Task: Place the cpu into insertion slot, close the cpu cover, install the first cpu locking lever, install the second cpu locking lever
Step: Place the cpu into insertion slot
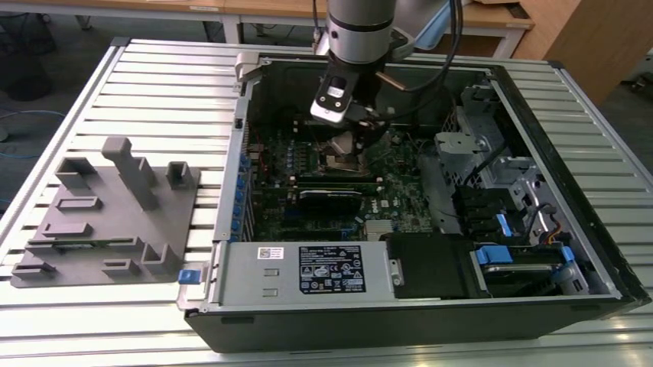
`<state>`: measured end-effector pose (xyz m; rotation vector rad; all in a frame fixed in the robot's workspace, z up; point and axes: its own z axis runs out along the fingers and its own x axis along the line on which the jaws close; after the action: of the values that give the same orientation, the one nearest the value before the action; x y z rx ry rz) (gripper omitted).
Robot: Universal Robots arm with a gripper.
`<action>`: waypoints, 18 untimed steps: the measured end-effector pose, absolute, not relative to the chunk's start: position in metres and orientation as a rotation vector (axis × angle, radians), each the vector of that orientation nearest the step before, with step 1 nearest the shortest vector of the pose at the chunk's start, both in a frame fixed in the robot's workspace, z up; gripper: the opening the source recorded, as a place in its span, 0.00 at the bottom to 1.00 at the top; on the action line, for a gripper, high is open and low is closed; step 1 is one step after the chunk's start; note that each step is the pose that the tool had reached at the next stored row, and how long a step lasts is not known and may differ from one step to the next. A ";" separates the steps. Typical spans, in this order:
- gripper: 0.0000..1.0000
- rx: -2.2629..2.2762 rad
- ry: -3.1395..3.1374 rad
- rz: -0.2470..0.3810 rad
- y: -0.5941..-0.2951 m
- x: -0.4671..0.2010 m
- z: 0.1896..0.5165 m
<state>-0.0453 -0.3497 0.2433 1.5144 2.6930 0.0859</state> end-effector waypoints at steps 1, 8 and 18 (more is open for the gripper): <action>0.54 1.536 2.680 0.085 -0.350 -0.045 0.243; 0.54 1.688 2.583 0.080 -0.350 -0.045 0.242; 0.54 1.760 2.533 0.078 -0.350 -0.045 0.242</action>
<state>-0.0453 -0.3497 0.2419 1.7600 2.5334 0.0779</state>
